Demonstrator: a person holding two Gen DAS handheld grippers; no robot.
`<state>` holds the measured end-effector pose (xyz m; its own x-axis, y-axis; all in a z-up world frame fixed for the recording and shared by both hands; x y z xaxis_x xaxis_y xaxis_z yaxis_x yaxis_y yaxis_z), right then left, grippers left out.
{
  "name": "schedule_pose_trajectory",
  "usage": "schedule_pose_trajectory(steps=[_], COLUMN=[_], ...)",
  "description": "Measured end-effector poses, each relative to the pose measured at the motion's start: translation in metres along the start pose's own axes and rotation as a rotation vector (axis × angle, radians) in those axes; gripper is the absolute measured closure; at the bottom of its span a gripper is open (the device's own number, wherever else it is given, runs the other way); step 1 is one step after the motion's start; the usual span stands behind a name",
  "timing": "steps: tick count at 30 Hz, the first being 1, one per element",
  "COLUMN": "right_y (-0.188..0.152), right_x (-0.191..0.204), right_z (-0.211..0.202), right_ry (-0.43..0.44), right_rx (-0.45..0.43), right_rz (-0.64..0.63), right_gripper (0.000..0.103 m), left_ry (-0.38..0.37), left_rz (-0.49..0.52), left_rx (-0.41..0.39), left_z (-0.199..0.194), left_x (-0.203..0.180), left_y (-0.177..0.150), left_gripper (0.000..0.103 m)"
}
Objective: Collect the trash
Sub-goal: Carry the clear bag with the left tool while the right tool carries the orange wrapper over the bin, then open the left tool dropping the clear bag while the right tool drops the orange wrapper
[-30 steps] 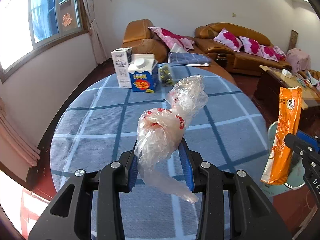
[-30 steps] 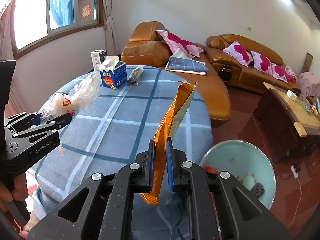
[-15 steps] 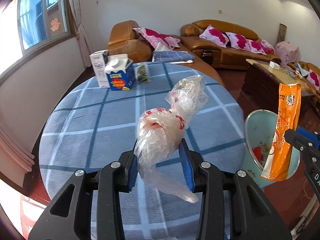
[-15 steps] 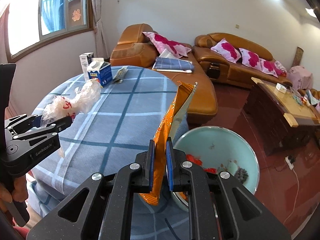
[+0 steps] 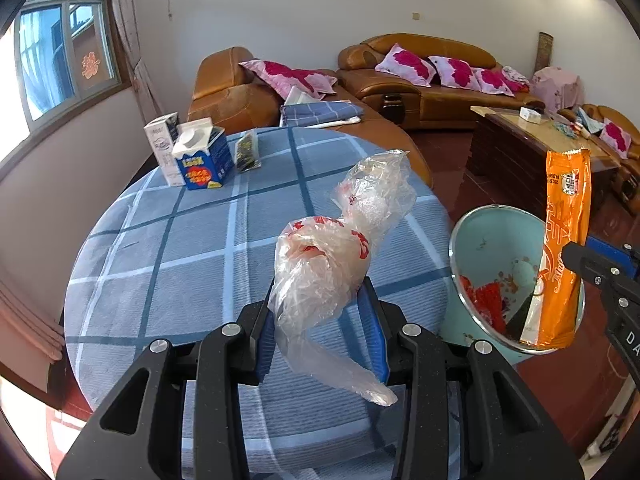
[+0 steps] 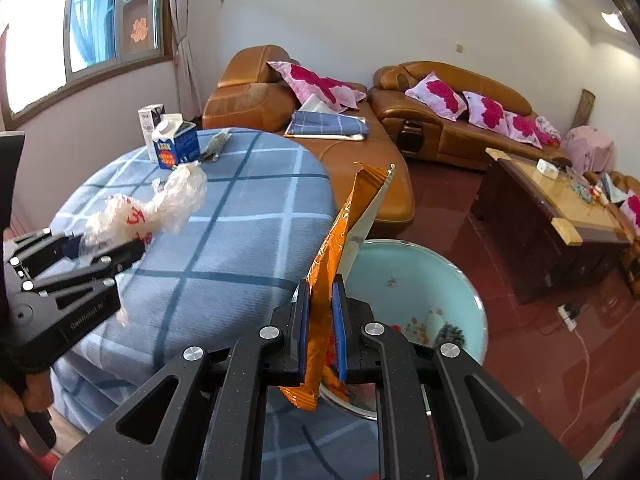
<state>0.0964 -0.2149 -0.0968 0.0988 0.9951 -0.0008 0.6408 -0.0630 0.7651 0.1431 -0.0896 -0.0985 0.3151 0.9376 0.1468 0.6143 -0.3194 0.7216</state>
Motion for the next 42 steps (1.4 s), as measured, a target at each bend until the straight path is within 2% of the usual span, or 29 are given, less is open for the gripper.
schedule_pose_trajectory(steps=[11,23,42], right_y=[-0.007,-0.018,-0.032], right_x=[-0.051,-0.104,-0.129], right_z=[0.0,0.014,0.052], right_ry=[-0.045,-0.082,-0.1], right_rx=[0.009,0.042,0.102], right_rz=[0.025,0.135,0.191], right_gripper=[0.091,0.091,0.091], left_ry=[-0.022,-0.074,-0.099], left_rz=[0.079,0.14,0.134], left_rx=[-0.023,-0.006,0.075], left_z=[0.003,0.023,0.071], left_x=[-0.051,-0.106,-0.154], left_y=[0.02,0.03,0.027], left_gripper=[0.065,0.065,0.065])
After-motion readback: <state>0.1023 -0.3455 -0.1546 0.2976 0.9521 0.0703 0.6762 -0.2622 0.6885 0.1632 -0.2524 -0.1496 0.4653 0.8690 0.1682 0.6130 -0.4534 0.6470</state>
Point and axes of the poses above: each gripper's, at about its wrist camera, not at the fingertips, and z roughly the way its jaws point, x to its left, y to its top, the point moved 9 cm from there along z, roughly the way its jaws point, and after that the axes turned 4 degrees about z, right-handed, at the moved point
